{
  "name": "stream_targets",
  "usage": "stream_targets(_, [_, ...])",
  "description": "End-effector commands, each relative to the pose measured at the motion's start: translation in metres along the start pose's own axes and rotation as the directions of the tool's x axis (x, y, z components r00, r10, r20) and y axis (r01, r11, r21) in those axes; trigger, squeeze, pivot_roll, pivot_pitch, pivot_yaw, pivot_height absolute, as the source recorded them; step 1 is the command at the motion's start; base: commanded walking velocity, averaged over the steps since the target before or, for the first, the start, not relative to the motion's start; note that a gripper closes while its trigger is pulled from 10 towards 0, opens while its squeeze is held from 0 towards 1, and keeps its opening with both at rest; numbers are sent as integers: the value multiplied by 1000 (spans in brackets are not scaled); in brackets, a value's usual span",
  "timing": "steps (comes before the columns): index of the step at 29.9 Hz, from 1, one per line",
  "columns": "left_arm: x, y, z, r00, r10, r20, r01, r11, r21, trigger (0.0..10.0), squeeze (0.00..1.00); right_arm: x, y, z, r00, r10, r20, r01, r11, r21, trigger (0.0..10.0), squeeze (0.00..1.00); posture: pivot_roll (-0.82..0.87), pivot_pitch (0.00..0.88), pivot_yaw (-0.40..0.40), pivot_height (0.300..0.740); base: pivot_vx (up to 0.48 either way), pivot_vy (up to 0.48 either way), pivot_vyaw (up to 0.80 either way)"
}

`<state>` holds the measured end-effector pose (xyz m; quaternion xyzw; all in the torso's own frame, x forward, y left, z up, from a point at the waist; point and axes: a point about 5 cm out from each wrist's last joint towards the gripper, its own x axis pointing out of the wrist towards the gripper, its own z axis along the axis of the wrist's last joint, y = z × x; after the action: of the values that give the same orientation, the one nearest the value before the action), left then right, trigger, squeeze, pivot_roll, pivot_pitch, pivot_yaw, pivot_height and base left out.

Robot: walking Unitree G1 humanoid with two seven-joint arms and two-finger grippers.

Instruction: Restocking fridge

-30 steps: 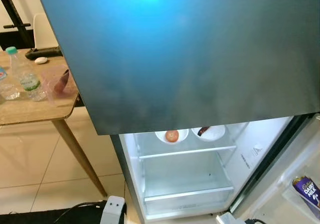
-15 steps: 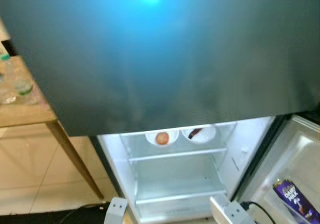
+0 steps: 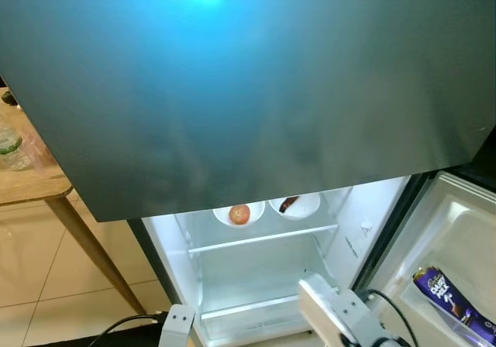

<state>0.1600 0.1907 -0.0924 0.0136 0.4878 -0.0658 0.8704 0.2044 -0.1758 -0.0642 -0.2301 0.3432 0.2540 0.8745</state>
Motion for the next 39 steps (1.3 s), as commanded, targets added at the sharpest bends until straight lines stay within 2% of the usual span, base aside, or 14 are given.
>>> stream_targets(1, [0, 2, 1, 1000, 2, 10, -1, 1000, -14, 10000, 0, 2, 1, 11, 996, 60, 60, -60, 998, -6, 10000, 0, -80, 9, 12, 740, 0, 0, 0])
stream_targets(7, [0, 2, 2, 1000, -1, 15, 1, 1000, -17, 10000, 0, 5, 1, 28, 983, 125, 138, -126, 992, 3, 10000, 0, -80, 10, 13, 740, 0, 0, 0])
stream_targets(12, [1, 1, 12, 998, -11, 60, 11, 1000, -5, 10000, 0, 9, -14, 50, 972, 41, 232, -82, 982, 170, 10000, 0, -79, 13, 13, 740, 0, 0, 0])
stream_targets(13, [1, 1, 12, 998, -11, 60, 11, 1000, -5, 10000, 0, 9, -14, 50, 972, 41, 232, -82, 982, 170, 10000, 0, -79, 13, 13, 740, 0, 0, 0])
stream_targets(16, [3, -5, 29, 990, -58, 131, 54, 998, 35, 10000, 0, 12, -22, 52, 978, -45, 205, -17, 957, 289, 10000, 0, -77, 12, 10, 740, 0, 0, 0])
stream_targets(21, [3, -9, 43, 973, -129, 190, 112, 989, 99, 10000, 0, 12, -26, 54, 974, -90, 210, 1, 921, 390, 10000, 0, -74, 12, 10, 740, 0, 0, 0])
stream_targets(24, [1, -11, 54, 949, -211, 234, 179, 972, 150, 10000, 0, 13, -29, 56, 966, -119, 228, -10, 869, 495, 10000, 0, -70, 14, 11, 740, 0, 0, 0])
stream_targets(28, [0, -10, 56, 942, -240, 234, 191, 958, 213, 10000, 0, 13, -30, 57, 965, -134, 226, -7, 846, 533, 10000, 0, -66, 16, 15, 740, 0, 0, 0])
stream_targets(30, [-2, -7, 58, 937, -254, 240, 193, 948, 251, 10000, 0, 13, -32, 57, 965, -146, 218, -6, 819, 573, 10000, 0, -64, 17, 17, 740, 0, 0, 0])
stream_targets(31, [-2, -7, 58, 937, -254, 240, 193, 948, 251, 10000, 0, 13, -32, 57, 965, -146, 218, -6, 819, 573, 10000, 0, -64, 17, 17, 740, 0, 0, 0])
stream_targets(32, [-2, -6, 59, 935, -256, 247, 191, 948, 256, 10000, 0, 14, -34, 58, 964, -154, 218, -9, 799, 601, 10000, 0, -64, 17, 17, 736, 0, 0, 0])
stream_targets(33, [-3, -3, 60, 934, -250, 256, 185, 949, 254, 10000, 0, 13, -38, 61, 956, -171, 238, -28, 753, 658, 10000, 0, -60, 19, 18, 726, 0, 0, 0])
stream_targets(34, [-3, -3, 60, 934, -250, 256, 185, 949, 254, 10000, 0, 13, -38, 61, 956, -171, 238, -28, 753, 658, 10000, 0, -60, 19, 18, 726, 0, 0, 0])
stream_targets(39, [-4, 0, 58, 937, -235, 259, 171, 954, 247, 10000, 0, 13, -44, 68, 940, -195, 280, -72, 690, 720, 10000, 0, -61, 21, 19, 706, 0, 0, 0])
